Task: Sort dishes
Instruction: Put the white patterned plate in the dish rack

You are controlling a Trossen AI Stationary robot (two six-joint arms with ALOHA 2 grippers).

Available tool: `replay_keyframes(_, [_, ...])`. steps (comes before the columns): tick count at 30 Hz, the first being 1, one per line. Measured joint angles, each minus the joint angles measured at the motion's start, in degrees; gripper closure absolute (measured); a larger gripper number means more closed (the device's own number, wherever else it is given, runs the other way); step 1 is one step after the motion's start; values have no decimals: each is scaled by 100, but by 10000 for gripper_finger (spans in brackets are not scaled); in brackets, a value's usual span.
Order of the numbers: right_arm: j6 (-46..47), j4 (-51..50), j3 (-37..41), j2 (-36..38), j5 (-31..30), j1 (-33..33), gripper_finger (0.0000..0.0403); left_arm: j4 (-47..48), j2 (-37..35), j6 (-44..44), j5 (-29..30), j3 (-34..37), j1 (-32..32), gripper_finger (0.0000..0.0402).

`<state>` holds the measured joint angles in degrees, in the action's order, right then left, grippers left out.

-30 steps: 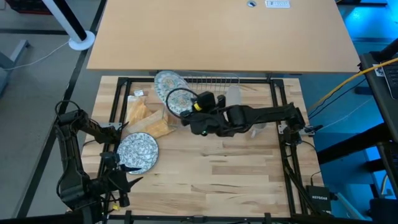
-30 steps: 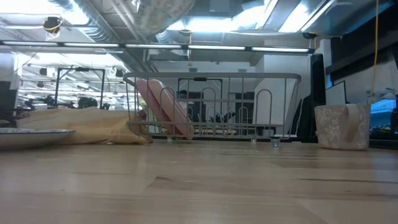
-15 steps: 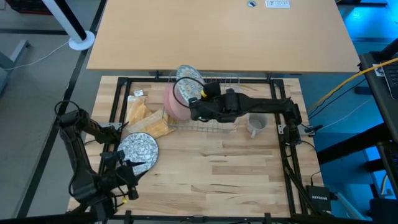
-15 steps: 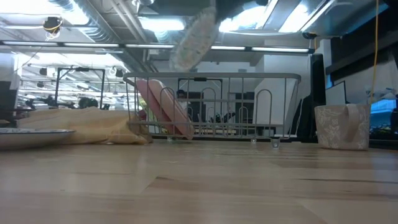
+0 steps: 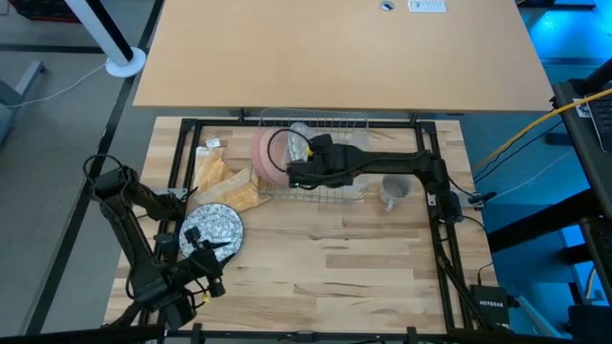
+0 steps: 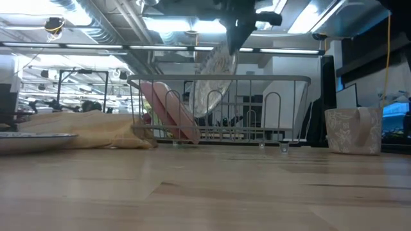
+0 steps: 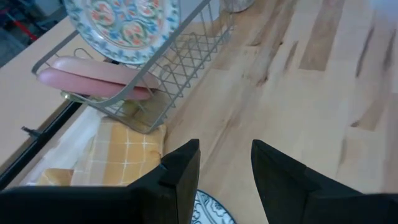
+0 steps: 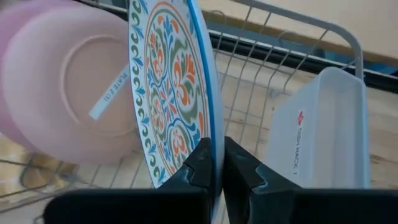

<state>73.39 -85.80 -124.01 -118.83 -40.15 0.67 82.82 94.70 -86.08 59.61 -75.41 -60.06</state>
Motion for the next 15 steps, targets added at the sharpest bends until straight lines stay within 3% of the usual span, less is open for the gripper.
replay_keyframes(15, [797, -16, -4, -192, -28, -8, 386, 0, 1, 120, 18, 15, 55, 265])
